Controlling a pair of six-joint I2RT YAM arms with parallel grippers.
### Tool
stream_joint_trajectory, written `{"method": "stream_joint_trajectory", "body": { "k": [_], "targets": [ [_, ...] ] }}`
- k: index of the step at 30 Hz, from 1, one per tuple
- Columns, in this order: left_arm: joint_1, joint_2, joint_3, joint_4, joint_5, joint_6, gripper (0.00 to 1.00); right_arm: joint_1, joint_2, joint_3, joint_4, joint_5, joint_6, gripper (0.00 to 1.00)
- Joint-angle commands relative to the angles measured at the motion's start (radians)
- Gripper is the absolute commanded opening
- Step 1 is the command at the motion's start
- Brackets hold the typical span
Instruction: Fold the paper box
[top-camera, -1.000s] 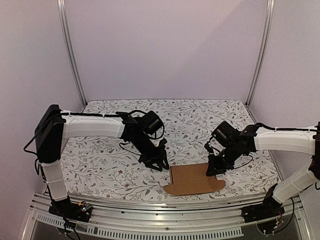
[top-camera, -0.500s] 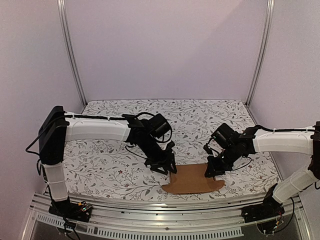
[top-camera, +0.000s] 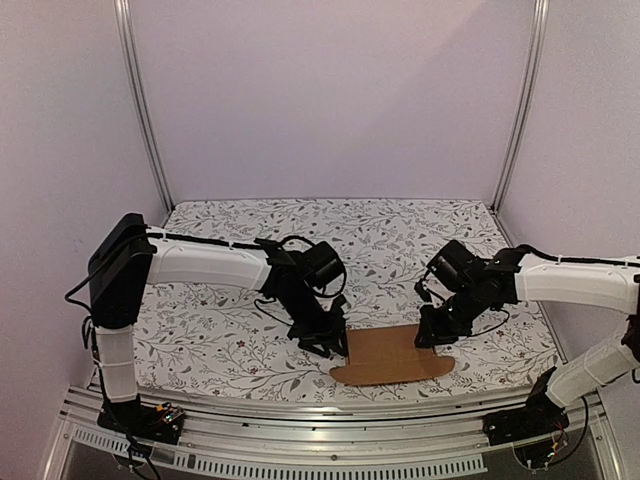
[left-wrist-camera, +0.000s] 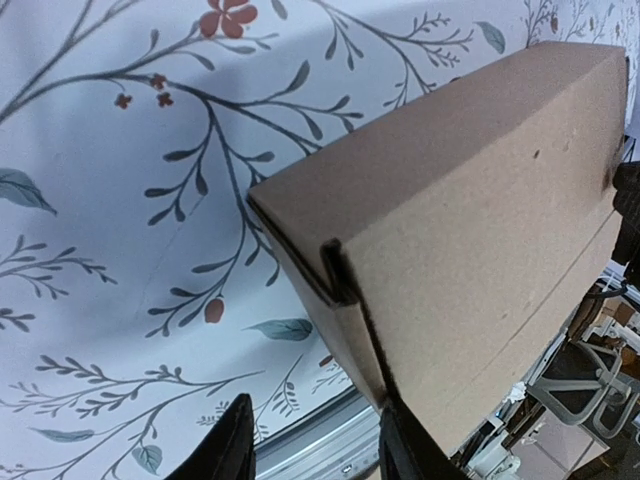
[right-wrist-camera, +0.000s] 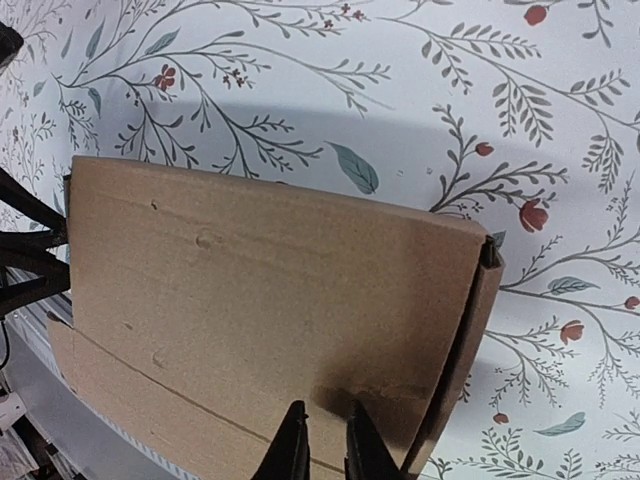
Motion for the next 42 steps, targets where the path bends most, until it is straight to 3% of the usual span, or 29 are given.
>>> {"method": "stream_joint_trajectory", "body": {
  "k": [1,3,11,16,23,31,37,42],
  "targets": [
    [-0.010,0.025,0.003,-0.012,-0.039,0.018,0.42,0.003,-0.066,0.055,-0.076,0.079,0.006,0.17],
    [-0.010,0.030,0.004,-0.011,-0.041,0.019,0.41,0.001,-0.094,0.063,-0.097,0.107,0.006,0.25],
    [-0.009,-0.007,0.001,-0.009,-0.064,0.030,0.45,-0.069,-0.161,0.026,-0.137,0.136,-0.022,0.40],
    [-0.002,-0.101,-0.058,0.015,-0.134,0.033,0.62,-0.098,-0.143,-0.001,-0.098,0.099,-0.040,0.42],
    [0.032,-0.249,-0.203,0.135,-0.168,-0.025,0.98,-0.132,-0.104,-0.053,0.016,0.003,-0.023,0.55],
    [0.088,-0.322,-0.382,0.394,-0.084,-0.154,0.99,-0.151,-0.067,-0.152,0.171,-0.089,0.041,0.71],
    [0.088,-0.252,-0.350,0.376,-0.064,-0.141,0.99,-0.157,-0.031,-0.203,0.271,-0.138,0.088,0.70],
    [0.088,-0.222,-0.328,0.402,-0.047,-0.134,1.00,-0.157,-0.022,-0.230,0.316,-0.162,0.114,0.60]
  ]
}}
